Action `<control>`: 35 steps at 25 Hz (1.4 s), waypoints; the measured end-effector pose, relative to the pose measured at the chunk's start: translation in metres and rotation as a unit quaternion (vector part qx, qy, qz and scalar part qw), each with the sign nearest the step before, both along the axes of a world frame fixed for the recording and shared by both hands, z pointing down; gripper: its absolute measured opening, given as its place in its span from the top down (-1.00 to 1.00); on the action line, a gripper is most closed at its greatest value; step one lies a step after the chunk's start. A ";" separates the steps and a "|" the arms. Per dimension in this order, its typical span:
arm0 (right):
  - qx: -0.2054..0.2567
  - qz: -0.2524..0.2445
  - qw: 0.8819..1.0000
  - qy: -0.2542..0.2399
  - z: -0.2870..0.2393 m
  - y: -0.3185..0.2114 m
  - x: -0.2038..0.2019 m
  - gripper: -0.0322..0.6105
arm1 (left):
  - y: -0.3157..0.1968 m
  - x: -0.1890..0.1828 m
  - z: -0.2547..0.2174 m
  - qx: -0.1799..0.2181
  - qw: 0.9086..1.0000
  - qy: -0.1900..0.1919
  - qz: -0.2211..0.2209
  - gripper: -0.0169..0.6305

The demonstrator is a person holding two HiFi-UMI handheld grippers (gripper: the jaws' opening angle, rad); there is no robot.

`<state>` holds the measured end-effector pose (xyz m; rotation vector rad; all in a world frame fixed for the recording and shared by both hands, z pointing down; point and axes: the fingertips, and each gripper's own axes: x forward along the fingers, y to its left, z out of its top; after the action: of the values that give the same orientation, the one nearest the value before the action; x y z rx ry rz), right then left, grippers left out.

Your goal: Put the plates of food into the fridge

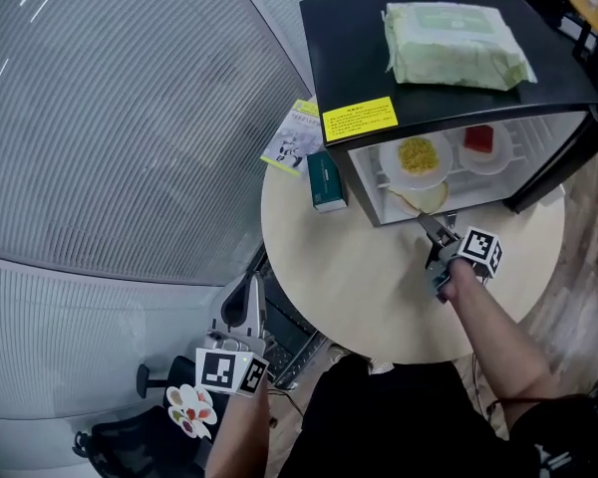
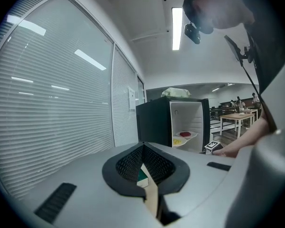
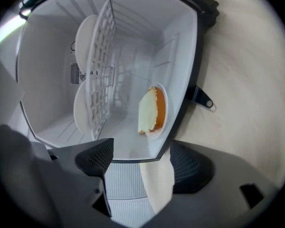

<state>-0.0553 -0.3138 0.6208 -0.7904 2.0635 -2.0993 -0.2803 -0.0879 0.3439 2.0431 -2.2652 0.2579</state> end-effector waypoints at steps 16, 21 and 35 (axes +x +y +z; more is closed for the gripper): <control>0.296 -0.010 0.953 0.059 -0.105 0.004 0.089 -0.25 | -0.048 0.080 -0.007 0.033 0.992 0.016 0.120 0.94; 0.377 -0.018 0.919 0.115 -0.142 0.012 0.118 -0.25 | -0.061 0.100 -0.004 0.029 0.987 0.024 0.154 0.94; 0.498 -0.007 0.822 0.275 -0.196 0.039 0.176 -0.10 | -0.092 0.122 -0.039 0.089 0.977 0.030 0.190 0.94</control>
<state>0.1203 -0.2753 0.4250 -1.1930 2.9134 -0.5034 -0.1579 -0.1797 0.3053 2.5296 -1.9085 0.0129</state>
